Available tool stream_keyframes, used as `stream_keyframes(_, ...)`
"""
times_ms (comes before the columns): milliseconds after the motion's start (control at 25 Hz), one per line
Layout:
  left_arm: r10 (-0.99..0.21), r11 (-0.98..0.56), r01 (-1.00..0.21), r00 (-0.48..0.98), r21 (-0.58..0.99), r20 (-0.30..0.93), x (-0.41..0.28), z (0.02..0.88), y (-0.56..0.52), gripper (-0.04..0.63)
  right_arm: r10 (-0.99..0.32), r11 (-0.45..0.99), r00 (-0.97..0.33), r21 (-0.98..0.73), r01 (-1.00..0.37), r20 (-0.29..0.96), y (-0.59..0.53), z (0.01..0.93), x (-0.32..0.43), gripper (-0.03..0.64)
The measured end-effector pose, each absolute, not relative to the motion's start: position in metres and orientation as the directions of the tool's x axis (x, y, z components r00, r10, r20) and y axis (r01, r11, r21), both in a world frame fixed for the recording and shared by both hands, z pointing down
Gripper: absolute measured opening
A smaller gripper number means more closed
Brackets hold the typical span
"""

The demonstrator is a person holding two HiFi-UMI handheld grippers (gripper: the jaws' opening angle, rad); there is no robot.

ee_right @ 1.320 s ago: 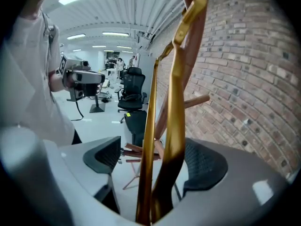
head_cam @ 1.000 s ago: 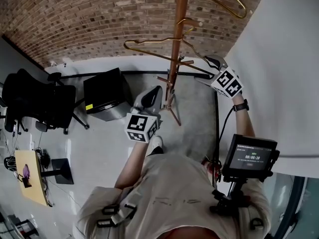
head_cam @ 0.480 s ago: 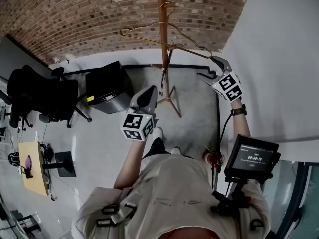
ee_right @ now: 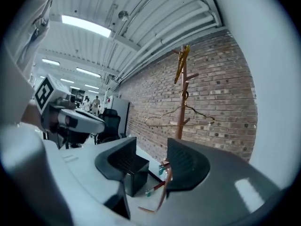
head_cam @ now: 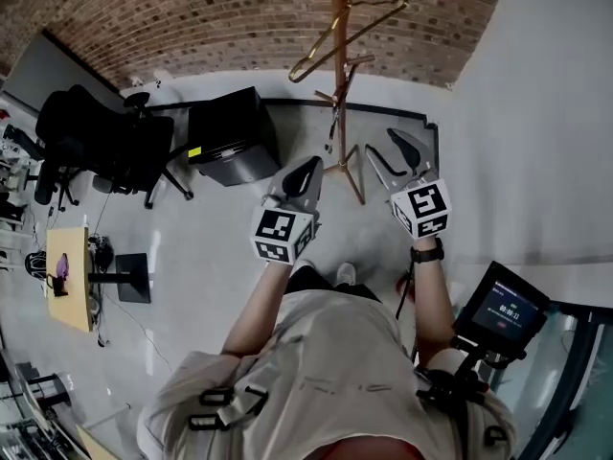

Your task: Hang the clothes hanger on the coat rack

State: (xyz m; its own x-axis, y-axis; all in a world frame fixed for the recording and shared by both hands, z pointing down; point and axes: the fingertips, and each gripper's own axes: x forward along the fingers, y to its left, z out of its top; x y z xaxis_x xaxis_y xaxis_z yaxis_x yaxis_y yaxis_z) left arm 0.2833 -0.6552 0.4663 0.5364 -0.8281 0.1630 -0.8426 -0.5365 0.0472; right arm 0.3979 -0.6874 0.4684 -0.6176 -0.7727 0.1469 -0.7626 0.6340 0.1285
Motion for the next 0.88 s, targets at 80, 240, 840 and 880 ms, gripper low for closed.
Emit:
stream_keyframes(80, -0.83, -0.53, -0.846, 0.531, 0.055, 0.169, 0.279, 0.469, -0.64, 0.0, -0.787, 0.613, -0.604, 0.051, -0.788, 0.128, -0.662, 0.473, 0.384, 0.179)
stream_keyframes(240, -0.827, -0.541, -0.84, 0.54, 0.041, 0.153, 0.279, 0.478, -0.608, 0.0, -0.835, 0.535, -0.537, -0.057, -0.843, 0.118, -0.607, 0.491, 0.379, 0.039)
stream_keyframes(840, -0.82, -0.544, -0.837, 0.544, 0.049, 0.178, 0.176, 0.505, -0.387, 0.0, -0.868, 0.413, -0.417, -0.075, -0.908, 0.269, -0.375, 0.523, 0.285, 0.002)
stream_keyframes(880, -0.823, -0.54, -0.839, 0.542, 0.063, 0.167, 0.174, 0.504, -0.375, 0.0, -0.867, 0.408, -0.411, -0.072, -0.91, 0.281, -0.361, 0.521, 0.28, 0.002)
